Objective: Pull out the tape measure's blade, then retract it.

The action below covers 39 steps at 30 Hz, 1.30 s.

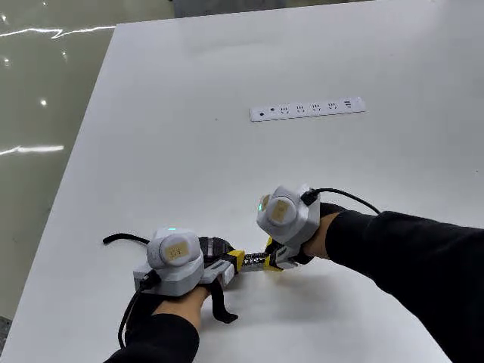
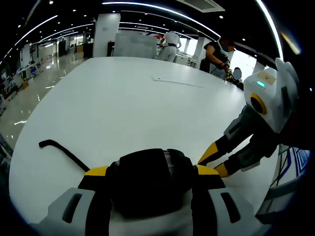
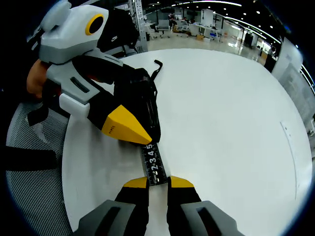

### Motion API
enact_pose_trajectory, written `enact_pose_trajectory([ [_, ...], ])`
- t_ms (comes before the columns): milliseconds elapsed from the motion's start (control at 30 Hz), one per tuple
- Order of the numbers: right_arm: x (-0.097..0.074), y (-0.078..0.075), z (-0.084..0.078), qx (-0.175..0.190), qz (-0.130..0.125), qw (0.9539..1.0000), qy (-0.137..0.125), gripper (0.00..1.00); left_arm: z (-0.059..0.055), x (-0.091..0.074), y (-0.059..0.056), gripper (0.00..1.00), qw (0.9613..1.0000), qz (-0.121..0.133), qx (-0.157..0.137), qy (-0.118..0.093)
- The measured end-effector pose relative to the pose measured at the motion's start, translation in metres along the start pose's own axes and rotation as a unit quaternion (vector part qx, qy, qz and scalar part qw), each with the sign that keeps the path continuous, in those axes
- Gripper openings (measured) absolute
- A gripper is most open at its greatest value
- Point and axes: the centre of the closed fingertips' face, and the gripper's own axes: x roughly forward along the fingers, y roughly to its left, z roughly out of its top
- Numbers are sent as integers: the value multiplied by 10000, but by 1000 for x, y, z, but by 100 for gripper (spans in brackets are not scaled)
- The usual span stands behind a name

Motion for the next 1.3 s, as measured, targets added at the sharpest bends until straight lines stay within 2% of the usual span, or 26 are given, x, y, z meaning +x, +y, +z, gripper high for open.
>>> enact_pose_trajectory([
  [167, 2, 1, 3, -106, 11, 9999, -54, 9, 0, 1, 0, 60, 10000, 1, 0, -1],
  [400, 4, 1, 7, 19, 32, 9998, -214, 8, 0, 0, 0, 60, 10000, -4, -10, 0],
  [533, 5, 2, 7, -49, 9, 9998, -204, 8, 0, 0, 1, 60, 10000, -5, -13, 5],
  [900, 7, 3, 12, 37, 80, 9992, -389, 9, 0, 1, 1, 60, 10000, -29, -8, -8],
  [1300, 9, 6, 17, -60, 74, 9991, -416, 9, 0, 0, 1, 60, 10000, -46, -24, -16],
])
